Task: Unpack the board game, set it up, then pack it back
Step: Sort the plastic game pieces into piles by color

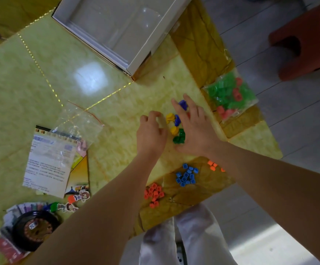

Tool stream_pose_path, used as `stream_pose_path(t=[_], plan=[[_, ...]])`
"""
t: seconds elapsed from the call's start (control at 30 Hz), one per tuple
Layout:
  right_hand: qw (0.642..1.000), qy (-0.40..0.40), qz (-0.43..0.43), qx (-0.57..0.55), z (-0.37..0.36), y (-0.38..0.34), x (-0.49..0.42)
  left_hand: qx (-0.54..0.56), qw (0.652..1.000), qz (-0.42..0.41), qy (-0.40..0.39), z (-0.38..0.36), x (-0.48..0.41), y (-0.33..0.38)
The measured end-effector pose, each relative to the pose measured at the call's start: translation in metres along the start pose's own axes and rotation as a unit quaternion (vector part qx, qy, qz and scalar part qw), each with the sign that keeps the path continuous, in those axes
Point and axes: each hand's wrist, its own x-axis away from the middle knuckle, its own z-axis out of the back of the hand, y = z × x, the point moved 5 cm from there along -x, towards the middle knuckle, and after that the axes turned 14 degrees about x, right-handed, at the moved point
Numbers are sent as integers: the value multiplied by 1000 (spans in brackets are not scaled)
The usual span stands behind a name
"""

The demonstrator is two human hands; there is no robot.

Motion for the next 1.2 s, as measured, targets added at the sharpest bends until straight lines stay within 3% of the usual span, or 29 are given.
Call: stream_pose_path(t=[0.1,0.3,0.7,0.8,0.9,1.0,1.1,1.2], plan=[[999,7,-1,39,-5,-4,-6,22,999,-16,-33,-4,-5,-1],[998,63,-7,14,5,9,-16,37,995,-43,-82,-21,-13,12],[996,82,15,20,30,2,-16,33,999,-16,-17,25,8,-14],[993,90,46,-53,38,-34,-20,20,999,3,37,61,25,-37],[969,16,20,-246,35,-79,-26,-3,995,38,90,97,41,-65],[904,-113,-64,-407,18,-133,-28,-29,985,73,156,135,60,-98],[850,-237,-107,-458,0,-184,-24,-87,968,102,213,168,77,-131],[824,-266,-135,-482,-17,-223,-24,-92,951,135,262,198,88,-165]])
